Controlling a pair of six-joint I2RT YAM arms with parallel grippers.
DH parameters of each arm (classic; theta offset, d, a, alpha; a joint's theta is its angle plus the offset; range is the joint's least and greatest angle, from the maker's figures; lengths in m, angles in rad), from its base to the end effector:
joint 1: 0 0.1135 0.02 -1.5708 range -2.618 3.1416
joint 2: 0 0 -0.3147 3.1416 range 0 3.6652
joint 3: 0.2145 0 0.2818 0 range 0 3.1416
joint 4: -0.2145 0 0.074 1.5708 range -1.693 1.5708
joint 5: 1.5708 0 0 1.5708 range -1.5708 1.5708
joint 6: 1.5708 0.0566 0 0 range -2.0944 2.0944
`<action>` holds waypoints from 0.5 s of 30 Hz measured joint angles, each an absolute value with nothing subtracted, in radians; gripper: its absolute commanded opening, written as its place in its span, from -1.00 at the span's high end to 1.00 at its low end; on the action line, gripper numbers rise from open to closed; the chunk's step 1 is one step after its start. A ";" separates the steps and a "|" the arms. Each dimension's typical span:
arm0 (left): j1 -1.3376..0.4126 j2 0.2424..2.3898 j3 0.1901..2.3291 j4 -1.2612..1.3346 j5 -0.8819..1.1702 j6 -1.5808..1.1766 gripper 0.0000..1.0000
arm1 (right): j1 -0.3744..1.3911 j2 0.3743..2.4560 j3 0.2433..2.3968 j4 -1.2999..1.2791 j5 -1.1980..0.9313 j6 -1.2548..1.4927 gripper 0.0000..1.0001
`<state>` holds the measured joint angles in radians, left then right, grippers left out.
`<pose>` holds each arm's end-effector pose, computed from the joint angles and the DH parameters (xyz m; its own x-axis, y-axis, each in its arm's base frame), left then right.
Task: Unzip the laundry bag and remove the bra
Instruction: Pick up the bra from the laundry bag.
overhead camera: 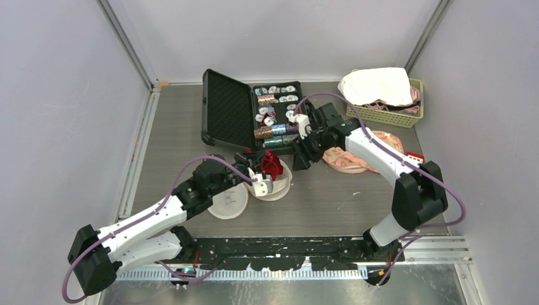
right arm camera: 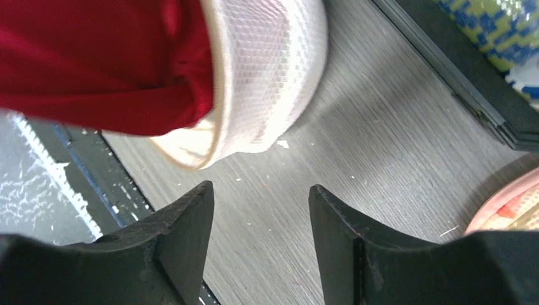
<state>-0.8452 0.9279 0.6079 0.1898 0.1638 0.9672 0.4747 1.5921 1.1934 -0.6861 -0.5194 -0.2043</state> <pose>0.1526 -0.1859 0.3188 0.6471 0.4946 -0.5802 0.5508 0.2230 0.8043 0.3085 0.1901 0.2676 -0.6478 -0.5309 -0.5464 -0.7500 0.5703 0.3350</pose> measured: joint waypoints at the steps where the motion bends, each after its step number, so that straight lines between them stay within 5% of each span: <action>1: -0.845 0.928 0.603 0.190 0.168 0.972 1.00 | 0.475 1.570 1.199 -0.698 -0.533 -0.220 -0.27; 7: -0.845 0.930 0.601 0.192 0.186 0.979 1.00 | 0.479 1.486 1.219 -0.755 -0.622 -0.302 -0.45; 15: -0.845 0.937 0.604 0.198 0.236 0.973 1.00 | 0.561 1.452 1.224 -0.640 -0.683 -0.305 -0.36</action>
<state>-0.8452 0.9371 0.6037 0.1982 0.2363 0.9733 0.5610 1.4517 1.2240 -0.6403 -0.6827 -0.3046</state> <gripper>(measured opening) 0.030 0.710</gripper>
